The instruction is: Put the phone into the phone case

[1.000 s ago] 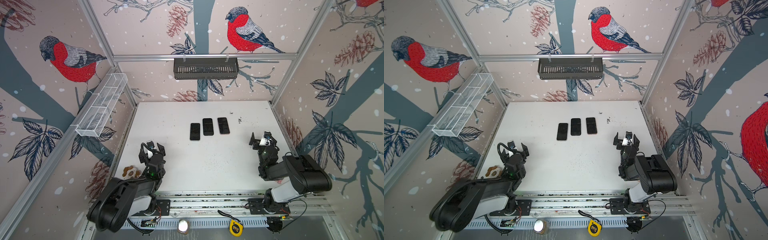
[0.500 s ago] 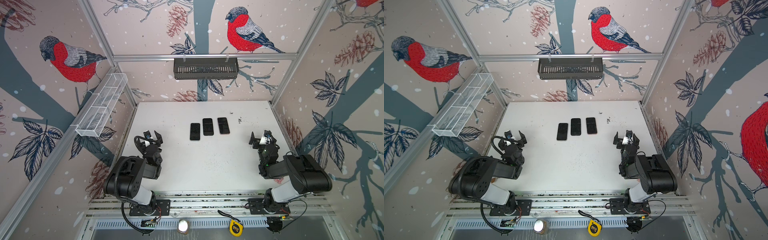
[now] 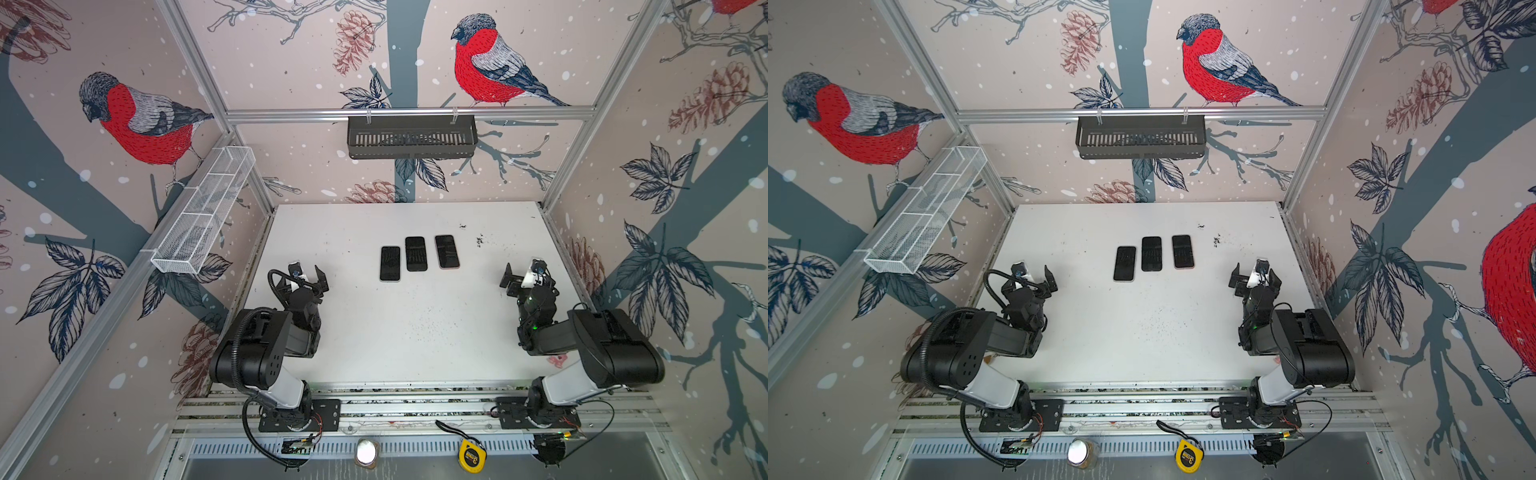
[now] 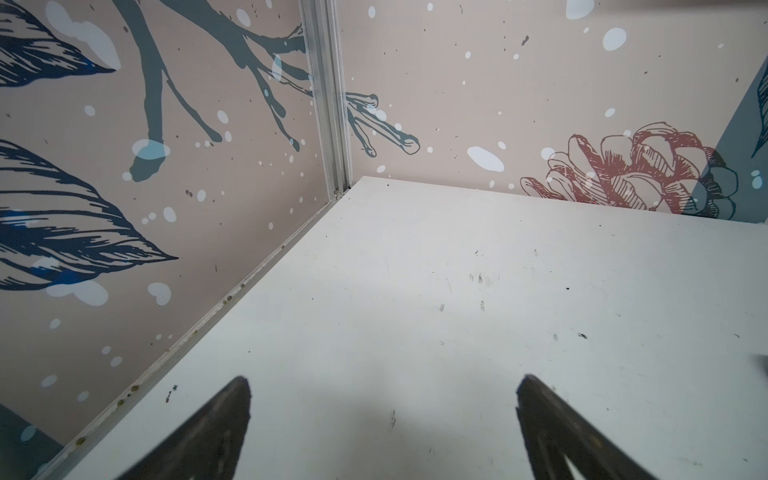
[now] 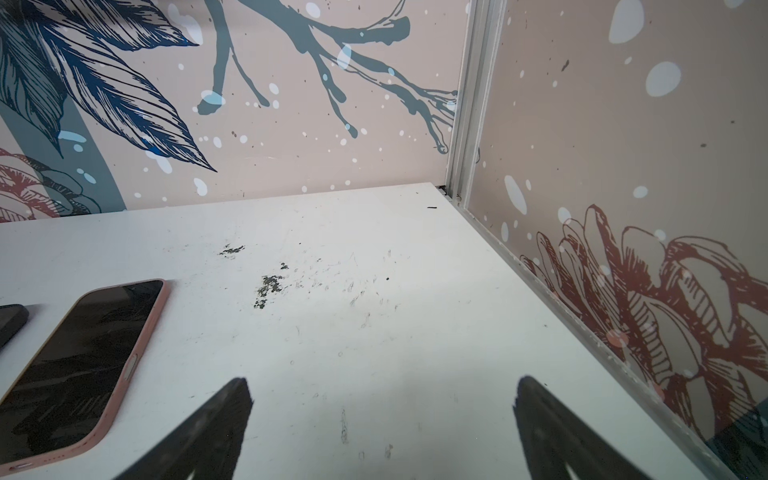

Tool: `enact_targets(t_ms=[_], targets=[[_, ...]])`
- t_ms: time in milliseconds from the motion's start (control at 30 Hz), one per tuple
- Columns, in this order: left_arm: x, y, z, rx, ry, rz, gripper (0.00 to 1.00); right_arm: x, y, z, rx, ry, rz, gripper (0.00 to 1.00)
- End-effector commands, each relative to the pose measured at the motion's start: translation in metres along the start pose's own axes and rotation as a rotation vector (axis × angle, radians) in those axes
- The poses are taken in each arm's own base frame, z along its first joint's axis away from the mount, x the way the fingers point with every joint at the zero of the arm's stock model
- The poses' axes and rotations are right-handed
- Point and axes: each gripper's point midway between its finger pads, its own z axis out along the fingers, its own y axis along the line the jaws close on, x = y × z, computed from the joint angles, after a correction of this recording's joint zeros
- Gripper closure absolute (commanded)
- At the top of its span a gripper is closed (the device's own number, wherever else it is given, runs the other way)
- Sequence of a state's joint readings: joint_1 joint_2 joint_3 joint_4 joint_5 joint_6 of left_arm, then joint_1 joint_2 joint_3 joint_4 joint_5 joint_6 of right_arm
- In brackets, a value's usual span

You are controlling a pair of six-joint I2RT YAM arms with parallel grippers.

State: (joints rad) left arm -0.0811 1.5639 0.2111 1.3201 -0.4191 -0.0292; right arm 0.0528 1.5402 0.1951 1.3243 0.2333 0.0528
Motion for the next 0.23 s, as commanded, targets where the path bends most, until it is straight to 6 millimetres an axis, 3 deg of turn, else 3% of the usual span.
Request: enact_targets(t_ms=[0, 200], targets=[[-0.0104, -0.0023, 0.0, 0.014, -0.041, -0.026, 0.01, -0.0044, -0.0016, -0.0007, 0.014, -0.018, 0.009, 0.0], [-0.0101, -0.0022, -0.0001, 0.014, -0.04, -0.025, 0.01, -0.0052, -0.0003, 0.0003, -0.006, -0.018, 0.012, 0.01]])
